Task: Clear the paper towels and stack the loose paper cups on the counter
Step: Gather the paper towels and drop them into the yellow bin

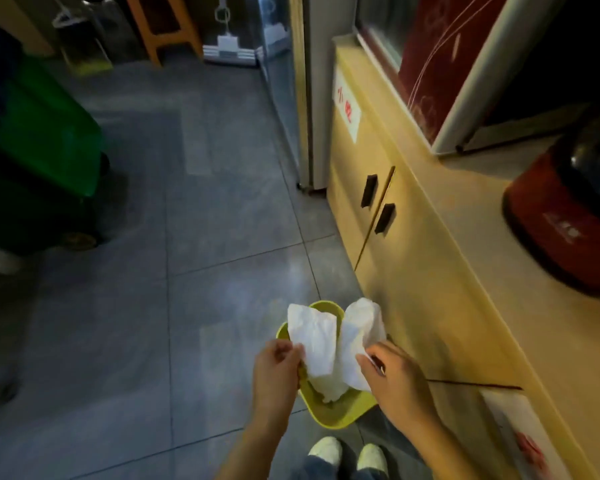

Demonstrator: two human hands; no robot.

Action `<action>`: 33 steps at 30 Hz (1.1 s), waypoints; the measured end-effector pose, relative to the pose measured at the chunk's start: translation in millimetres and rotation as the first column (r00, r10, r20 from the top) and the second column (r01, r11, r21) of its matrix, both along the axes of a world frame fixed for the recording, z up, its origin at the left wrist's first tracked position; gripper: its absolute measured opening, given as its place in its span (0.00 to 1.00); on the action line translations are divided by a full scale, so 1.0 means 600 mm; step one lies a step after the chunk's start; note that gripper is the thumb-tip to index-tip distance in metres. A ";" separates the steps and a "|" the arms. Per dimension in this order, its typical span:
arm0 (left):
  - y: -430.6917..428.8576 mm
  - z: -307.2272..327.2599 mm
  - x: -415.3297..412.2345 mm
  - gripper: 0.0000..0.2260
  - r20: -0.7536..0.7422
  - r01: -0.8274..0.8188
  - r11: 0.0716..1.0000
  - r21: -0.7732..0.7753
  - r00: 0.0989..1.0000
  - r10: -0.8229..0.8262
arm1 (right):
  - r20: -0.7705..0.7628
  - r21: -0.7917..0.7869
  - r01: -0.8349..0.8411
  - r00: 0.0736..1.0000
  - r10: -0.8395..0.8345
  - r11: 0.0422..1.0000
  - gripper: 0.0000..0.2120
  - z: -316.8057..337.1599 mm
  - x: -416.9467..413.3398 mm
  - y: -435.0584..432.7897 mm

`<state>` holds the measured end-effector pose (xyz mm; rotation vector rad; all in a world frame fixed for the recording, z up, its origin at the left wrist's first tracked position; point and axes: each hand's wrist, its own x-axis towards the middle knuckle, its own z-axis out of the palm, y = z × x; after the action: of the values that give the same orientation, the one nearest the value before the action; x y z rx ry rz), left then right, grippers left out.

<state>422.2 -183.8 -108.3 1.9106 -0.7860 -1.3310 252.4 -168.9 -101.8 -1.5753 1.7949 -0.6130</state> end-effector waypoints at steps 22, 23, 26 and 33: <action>0.009 -0.267 0.006 0.17 0.204 0.628 0.585 0.513 0.573 -0.794 | -0.010 0.575 -0.150 0.982 0.191 0.804 0.09 -0.285 -0.005 0.007; 0.003 -0.234 0.008 0.16 0.241 0.643 0.585 0.494 0.546 -0.803 | -0.019 0.549 -0.149 0.982 0.190 0.822 0.08 -0.253 -0.007 0.006; -0.019 -0.124 0.008 0.15 0.342 0.689 0.595 0.414 0.488 -0.803 | -0.070 0.481 -0.132 0.980 0.188 0.867 0.11 -0.138 -0.013 -0.002; -0.063 0.145 -0.041 0.15 0.528 0.818 0.554 0.154 0.406 -0.746 | -0.233 0.220 -0.063 0.966 0.115 0.973 0.15 0.137 -0.047 -0.025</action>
<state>397.5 -221.7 -21.5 1.8560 -2.2588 -1.1243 224.3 -184.1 -19.5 -1.6290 1.8834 -0.1823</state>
